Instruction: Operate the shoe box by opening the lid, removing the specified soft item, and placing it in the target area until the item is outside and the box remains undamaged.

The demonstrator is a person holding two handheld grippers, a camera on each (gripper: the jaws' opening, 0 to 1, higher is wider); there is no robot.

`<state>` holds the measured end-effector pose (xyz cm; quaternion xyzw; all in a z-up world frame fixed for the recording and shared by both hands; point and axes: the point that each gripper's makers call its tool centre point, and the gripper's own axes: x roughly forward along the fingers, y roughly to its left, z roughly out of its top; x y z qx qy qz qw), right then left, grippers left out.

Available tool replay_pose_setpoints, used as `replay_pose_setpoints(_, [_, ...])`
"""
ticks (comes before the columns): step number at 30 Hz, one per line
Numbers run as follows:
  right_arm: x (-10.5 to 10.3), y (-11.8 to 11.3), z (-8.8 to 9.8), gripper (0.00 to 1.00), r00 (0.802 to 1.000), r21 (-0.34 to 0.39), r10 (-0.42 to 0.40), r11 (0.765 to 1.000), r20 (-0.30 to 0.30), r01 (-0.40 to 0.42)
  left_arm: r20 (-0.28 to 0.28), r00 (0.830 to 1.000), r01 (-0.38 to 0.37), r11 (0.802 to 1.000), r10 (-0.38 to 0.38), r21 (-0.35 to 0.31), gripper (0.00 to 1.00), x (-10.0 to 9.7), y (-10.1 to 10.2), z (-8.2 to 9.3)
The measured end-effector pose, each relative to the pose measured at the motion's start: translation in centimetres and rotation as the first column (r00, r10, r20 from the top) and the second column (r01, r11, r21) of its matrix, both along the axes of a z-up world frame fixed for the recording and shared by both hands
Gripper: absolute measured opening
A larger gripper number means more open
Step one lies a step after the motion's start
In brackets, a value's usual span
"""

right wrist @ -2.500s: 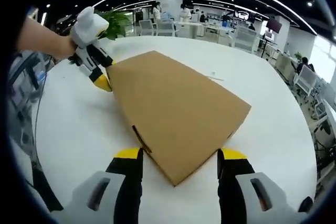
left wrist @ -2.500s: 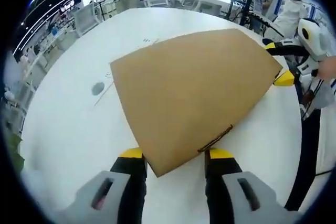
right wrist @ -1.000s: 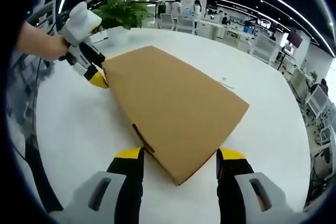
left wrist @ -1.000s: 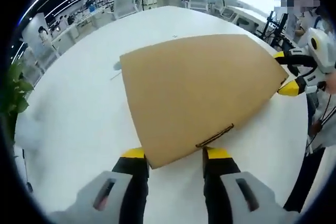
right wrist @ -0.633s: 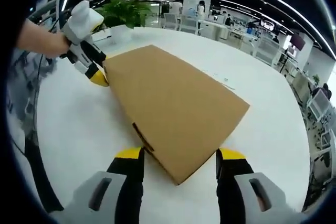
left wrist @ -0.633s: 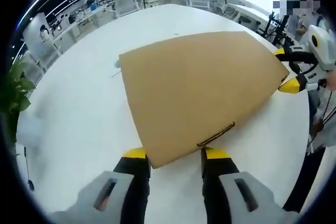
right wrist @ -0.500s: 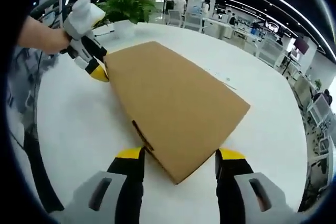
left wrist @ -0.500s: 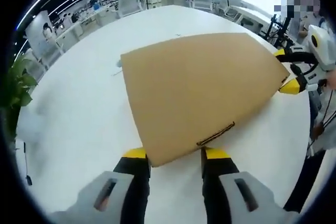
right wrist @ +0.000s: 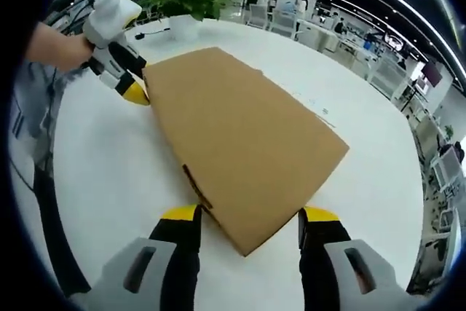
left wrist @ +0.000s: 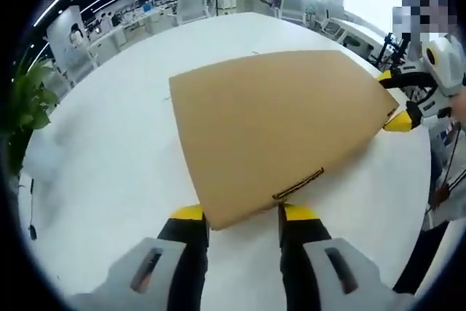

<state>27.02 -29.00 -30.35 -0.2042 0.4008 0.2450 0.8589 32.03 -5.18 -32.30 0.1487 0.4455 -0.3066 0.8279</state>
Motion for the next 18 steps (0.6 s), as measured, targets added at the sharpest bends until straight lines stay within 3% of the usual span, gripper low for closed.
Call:
replay_pose_setpoints(10, [0.5,0.0,-0.1,0.52,0.999,-0.003,0.036,0.999,-0.005,-0.036,0.006,1.0,-0.023,1.0,0.023,0.01,0.34,-0.5,0.3,-0.1])
replay_pose_setpoints(18, [1.3,0.2,-0.2,0.53,0.995,-0.048,0.097,0.994,-0.012,-0.098,-0.008,0.997,-0.074,0.997,0.074,-0.024,0.34,-1.3,0.8,0.0])
